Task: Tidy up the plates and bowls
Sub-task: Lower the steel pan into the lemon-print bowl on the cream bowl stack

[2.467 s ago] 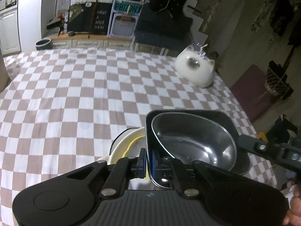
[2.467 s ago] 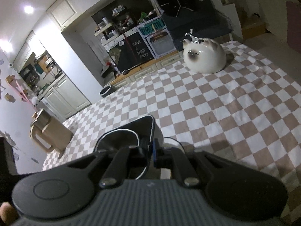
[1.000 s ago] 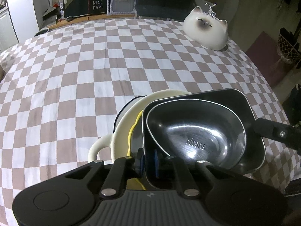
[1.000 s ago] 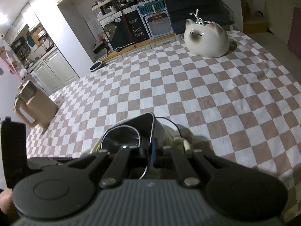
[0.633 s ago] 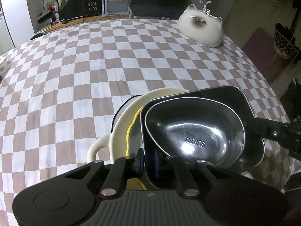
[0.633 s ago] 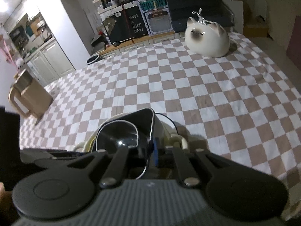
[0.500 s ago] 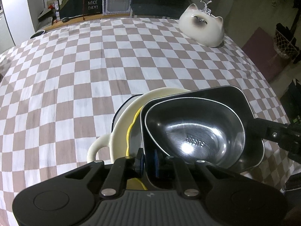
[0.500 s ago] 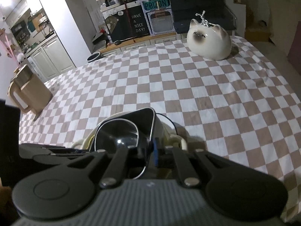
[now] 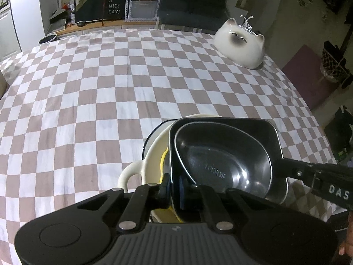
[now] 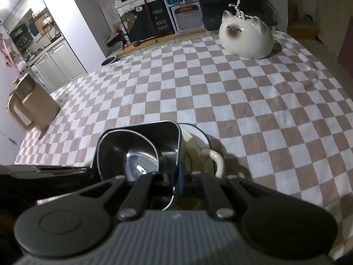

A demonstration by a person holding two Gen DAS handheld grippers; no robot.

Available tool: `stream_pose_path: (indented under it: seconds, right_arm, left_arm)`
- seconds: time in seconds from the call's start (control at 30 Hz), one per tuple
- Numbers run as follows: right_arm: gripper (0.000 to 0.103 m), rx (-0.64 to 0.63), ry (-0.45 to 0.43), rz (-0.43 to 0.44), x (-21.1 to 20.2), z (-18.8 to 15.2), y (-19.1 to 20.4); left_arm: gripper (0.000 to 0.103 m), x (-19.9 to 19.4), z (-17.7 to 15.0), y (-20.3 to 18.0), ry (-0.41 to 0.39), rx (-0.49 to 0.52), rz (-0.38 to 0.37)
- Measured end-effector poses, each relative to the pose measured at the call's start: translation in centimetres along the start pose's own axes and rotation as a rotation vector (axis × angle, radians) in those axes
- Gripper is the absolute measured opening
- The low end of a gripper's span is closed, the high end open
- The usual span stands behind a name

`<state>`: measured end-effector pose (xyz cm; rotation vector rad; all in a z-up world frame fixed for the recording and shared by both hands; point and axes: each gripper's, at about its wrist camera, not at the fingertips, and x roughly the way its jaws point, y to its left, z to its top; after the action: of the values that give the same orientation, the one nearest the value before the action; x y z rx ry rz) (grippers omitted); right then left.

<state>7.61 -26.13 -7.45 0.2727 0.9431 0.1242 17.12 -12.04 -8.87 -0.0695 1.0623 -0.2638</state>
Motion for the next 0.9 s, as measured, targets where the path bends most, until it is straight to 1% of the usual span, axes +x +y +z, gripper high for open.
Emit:
stream_pose_path:
  seconds: [0.23,0.5,0.57,0.6,0.67,0.73,0.77,0.9]
  right_arm:
    - [0.004,0.016,0.037,-0.012,0.8,-0.2,-0.2]
    - [0.005,0.061,0.038,0.004,0.2,0.0,-0.6]
    - [0.012,0.04,0.05,0.009,0.0,0.0,-0.4]
    - [0.018,0.031,0.066,0.014,0.1,-0.1,-0.3]
    - [0.021,0.029,0.112,0.02,0.7,-0.4,-0.1]
    - [0.022,0.007,0.126,0.014,0.9,-0.8,0.3]
    - [0.022,-0.007,0.121,0.009,0.9,-0.8,0.4]
    - [0.013,0.012,0.093,0.006,0.4,-0.5,0.1]
  left_arm:
    - [0.007,-0.3,0.0,0.0,-0.008,0.007,0.002]
    - [0.007,-0.3,0.0,0.2,-0.001,-0.011,-0.012]
    - [0.005,-0.4,0.0,0.4,0.001,-0.02,-0.022]
    - [0.005,-0.4,0.0,0.5,0.003,-0.023,-0.026]
    - [0.005,-0.4,0.0,0.5,0.005,-0.026,-0.03]
    - [0.005,-0.4,0.0,0.6,0.01,-0.032,-0.034]
    - [0.005,-0.4,-0.1,0.6,0.017,-0.037,-0.036]
    - [0.007,-0.6,-0.2,0.7,0.023,-0.046,-0.046]
